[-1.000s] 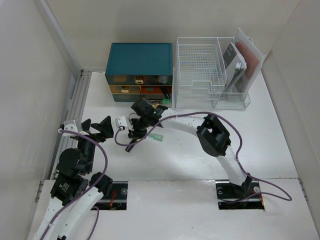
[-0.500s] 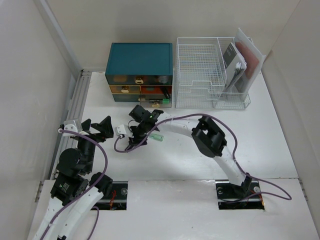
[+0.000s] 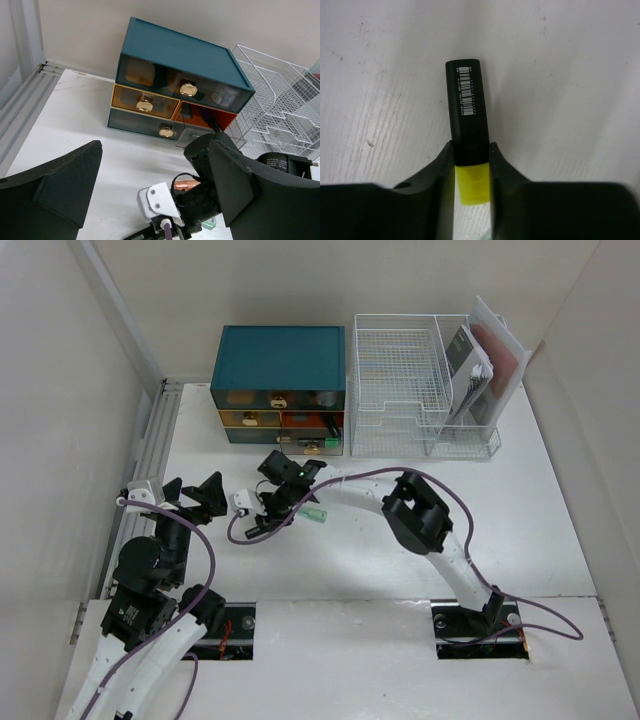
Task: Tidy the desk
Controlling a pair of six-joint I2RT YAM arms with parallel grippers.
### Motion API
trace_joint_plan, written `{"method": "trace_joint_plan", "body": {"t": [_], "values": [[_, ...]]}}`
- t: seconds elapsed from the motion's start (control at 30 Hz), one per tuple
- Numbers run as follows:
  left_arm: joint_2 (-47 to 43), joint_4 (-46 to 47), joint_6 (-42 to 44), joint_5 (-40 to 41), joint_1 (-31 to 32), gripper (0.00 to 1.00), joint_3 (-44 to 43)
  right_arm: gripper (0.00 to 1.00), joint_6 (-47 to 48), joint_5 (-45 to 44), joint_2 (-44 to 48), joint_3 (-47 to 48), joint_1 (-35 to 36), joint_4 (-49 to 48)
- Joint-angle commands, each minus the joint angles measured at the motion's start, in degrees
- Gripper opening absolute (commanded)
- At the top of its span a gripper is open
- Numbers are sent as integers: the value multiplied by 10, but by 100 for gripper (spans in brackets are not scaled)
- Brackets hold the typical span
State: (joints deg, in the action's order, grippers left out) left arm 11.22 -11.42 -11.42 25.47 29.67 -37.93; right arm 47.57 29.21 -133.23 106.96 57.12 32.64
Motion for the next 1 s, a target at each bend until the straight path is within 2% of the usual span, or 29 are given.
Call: {"method": "trace_joint_plan", "body": {"t": [0.0,0.17,0.3,0.4,0.43,0.53,0.6,0.67,0.97], "values": [[-6,21,6,0,3,85,1,11,1,-19,5,-21,4,11],[-11,21,6,0,3,85,1,7,-49,-67,107,-59,4,-29],[-11,21,6,0,3,85,1,7,-99,-151,182,-53,-2,-76],[-11,21,6,0,3,85,1,7,-111,-258,231,-58,-8,-133],[-11,21,6,0,3,85,1,6,-111,-321,241,-66,-15,-153],[-16,21,6,0,3,85,1,6,-124,-388,270,-88,-35,-208],[-16,21,6,0,3,85,1,6,-129,-435,271,-88,-59,-224],[-16,21,6,0,3,85,1,1,-136,-476,271,-88,-82,-235],[-16,21,6,0,3,85,1,1,-136,-495,239,-76,-116,-235]]}}
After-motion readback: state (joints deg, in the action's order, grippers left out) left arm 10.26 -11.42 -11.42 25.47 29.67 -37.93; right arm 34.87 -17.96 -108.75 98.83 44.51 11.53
